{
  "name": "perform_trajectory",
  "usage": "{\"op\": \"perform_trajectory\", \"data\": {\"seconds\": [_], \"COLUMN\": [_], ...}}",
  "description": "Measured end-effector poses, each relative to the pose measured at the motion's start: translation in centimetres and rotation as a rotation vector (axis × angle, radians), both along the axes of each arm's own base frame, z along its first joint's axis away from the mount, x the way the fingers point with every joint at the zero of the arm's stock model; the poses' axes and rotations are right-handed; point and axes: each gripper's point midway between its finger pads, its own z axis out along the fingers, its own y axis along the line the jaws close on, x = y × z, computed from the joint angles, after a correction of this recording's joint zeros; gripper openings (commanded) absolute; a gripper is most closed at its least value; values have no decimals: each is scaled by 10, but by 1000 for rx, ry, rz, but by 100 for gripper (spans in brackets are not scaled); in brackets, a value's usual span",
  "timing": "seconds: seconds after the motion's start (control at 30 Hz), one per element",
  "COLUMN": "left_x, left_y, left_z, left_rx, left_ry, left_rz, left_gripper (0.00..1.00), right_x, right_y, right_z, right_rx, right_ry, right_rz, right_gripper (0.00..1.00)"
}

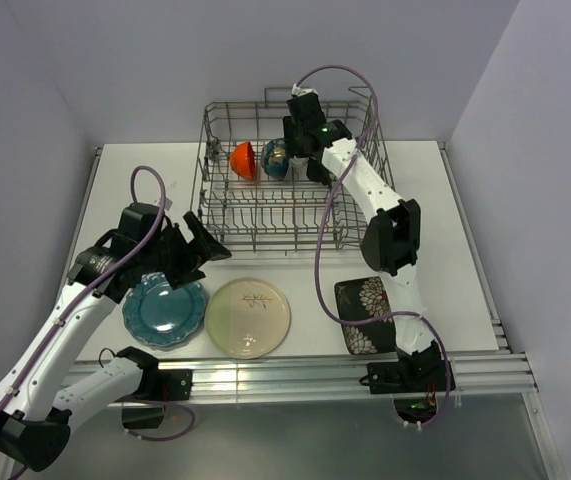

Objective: Load the mixed dishes into the dish rack

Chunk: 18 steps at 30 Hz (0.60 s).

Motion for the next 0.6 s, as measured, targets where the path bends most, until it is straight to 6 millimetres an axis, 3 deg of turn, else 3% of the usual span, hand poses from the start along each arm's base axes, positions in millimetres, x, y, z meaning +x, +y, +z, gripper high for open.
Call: {"op": "perform_trajectory", "data": {"seconds": [0.6], "left_x": [1], "left_y": [1], "left_z": [-3], "left_rx": [6], "left_ry": [12], "left_rz": [4], "left_gripper": [94], "right_x": [0], "right_y": [-4], "right_z": [-7], "right_rx": [70], "right_ry": [19], "right_rz": [-29], "right_gripper": [0]}}
